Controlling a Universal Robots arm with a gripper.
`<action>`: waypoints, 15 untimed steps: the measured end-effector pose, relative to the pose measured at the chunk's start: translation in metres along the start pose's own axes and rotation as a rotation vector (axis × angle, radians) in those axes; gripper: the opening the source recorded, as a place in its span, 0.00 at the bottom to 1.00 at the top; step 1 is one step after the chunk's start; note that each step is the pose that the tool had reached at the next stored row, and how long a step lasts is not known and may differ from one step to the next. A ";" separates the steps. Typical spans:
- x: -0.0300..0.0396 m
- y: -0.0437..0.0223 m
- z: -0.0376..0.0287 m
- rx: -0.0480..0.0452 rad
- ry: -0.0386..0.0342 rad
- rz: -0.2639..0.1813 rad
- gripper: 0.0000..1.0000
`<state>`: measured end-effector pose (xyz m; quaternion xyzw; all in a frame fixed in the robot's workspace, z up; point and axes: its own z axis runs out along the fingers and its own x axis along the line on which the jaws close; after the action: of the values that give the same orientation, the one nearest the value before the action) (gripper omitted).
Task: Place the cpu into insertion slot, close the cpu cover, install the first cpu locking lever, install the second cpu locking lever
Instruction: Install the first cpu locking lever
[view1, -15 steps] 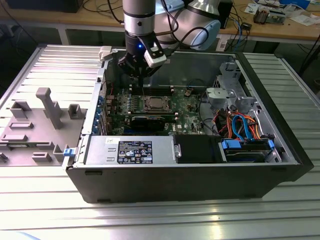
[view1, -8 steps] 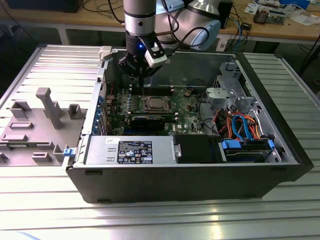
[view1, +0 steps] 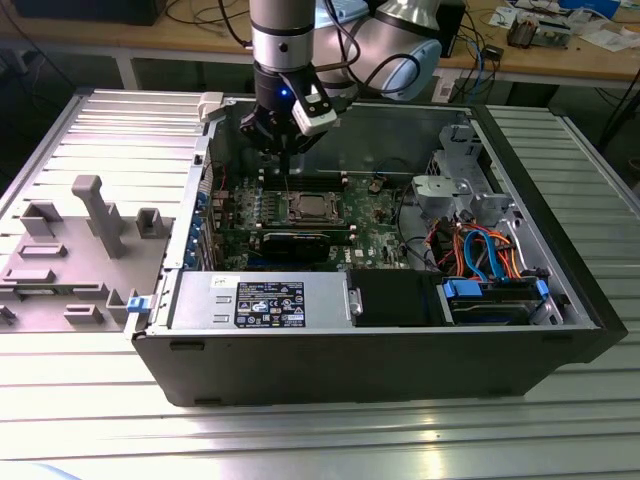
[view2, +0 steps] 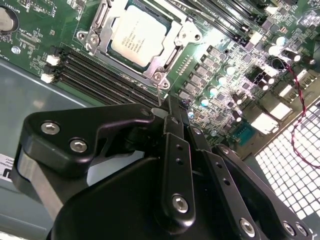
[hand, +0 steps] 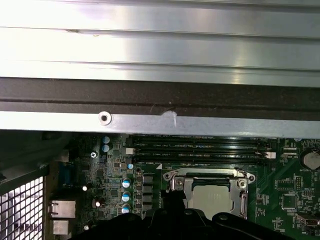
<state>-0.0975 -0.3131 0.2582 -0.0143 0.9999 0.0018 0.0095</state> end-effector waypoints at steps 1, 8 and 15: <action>-0.0002 0.0000 0.0000 0.0000 0.0000 0.000 0.11; -0.0017 0.0000 0.0000 0.0000 0.0000 0.000 0.11; -0.0029 -0.0001 0.0001 0.0000 0.0000 0.000 0.11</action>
<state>-0.0947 -0.3131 0.2582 -0.0144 0.9999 0.0018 0.0095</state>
